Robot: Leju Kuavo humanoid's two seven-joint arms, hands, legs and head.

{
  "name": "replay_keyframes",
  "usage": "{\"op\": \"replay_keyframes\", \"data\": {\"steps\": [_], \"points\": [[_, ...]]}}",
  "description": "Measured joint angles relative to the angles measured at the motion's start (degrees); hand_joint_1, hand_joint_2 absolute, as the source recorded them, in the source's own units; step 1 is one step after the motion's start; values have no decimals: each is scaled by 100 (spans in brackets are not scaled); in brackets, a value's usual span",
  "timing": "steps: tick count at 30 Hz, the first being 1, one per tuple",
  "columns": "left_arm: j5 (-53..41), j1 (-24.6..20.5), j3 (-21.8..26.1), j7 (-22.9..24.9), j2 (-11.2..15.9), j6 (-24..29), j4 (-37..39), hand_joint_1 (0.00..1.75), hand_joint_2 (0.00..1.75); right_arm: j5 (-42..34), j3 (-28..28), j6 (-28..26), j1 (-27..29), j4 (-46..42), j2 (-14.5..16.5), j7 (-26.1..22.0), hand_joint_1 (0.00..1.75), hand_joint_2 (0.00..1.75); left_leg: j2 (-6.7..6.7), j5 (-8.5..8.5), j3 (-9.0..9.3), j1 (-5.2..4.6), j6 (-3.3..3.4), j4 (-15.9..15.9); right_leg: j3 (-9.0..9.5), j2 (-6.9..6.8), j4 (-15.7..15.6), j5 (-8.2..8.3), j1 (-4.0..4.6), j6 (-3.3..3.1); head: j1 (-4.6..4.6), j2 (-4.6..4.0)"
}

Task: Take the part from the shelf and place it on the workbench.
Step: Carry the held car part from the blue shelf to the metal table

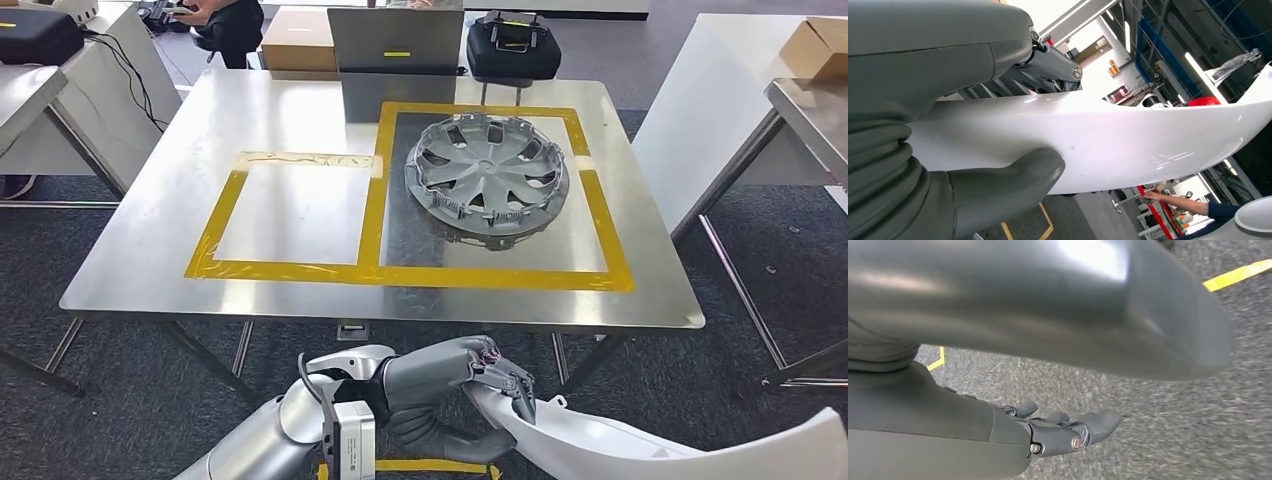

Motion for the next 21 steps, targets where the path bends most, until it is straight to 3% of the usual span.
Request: {"op": "replay_keyframes", "data": {"steps": [2,3,4,7,8,10,12,13,14,15,18,19,21], "points": [[2,-3,-4,15,-3,0,2,175,175,-17,0,-8,14,0,-1,0,0,0,-2,-152,156,-9,-40,5,95,-11,-675,659,9,-33,15,0],[5,-5,-6,24,-6,0,2,175,175,-21,0,-8,19,-1,-2,2,0,0,-3,-218,201,-16,-69,0,140,-15,-888,889,23,-67,20,0],[9,-8,-8,31,-11,0,-2,175,175,-24,0,-8,25,-1,-2,3,0,0,-5,-261,246,-25,-101,-1,165,-18,-995,1007,36,-106,24,0],[27,-32,-10,46,-30,0,-39,175,175,-30,0,-8,24,-2,-2,5,0,0,5,-226,265,-40,-199,172,308,-7,-1042,928,19,-225,17,0],[42,-43,-11,54,-32,0,-53,175,175,-32,0,-8,22,-2,-2,11,0,0,17,-191,154,-36,-234,396,388,-5,-1059,884,4,-259,1,0],[75,-53,-14,84,-28,0,-74,175,175,-36,0,-5,21,-2,-2,42,0,0,46,-277,-251,-10,-301,1047,543,-5,-1086,779,-10,-301,-31,0],[108,-49,-19,109,-15,1,-81,175,175,-44,0,2,26,-2,1,67,0,0,63,-606,-716,22,-346,1560,665,-4,-1090,664,-15,-308,-47,0],[124,-45,-22,118,-7,1,-83,175,175,-48,0,5,30,-2,2,69,0,0,69,-726,-867,34,-355,1630,737,-2,-1090,601,-18,-305,-50,0],[142,-43,-25,124,-1,2,-84,175,175,-49,0,9,32,-2,2,68,0,0,76,-725,-939,41,-355,1542,819,2,-1090,536,-22,-299,-54,0],[156,-44,-29,128,4,3,-86,175,175,-49,0,14,33,-2,4,66,0,0,83,-571,-937,46,-344,1300,910,6,-1091,468,-24,-291,-57,0],[175,-45,-43,141,19,5,-97,175,175,-49,0,28,26,-2,20,57,0,0,118,289,-804,31,-265,332,1119,13,-1084,261,-11,-224,-70,0],[177,-43,-49,152,26,7,-102,175,175,-49,0,32,24,-3,26,49,0,0,123,441,-778,23,-235,177,1164,12,-1091,201,-2,-185,-72,0],[182,-53,-62,170,26,15,-119,175,175,-48,0,34,22,-4,37,21,0,0,108,452,-710,18,-167,114,1254,12,-1073,165,4,-107,-74,0]]}}
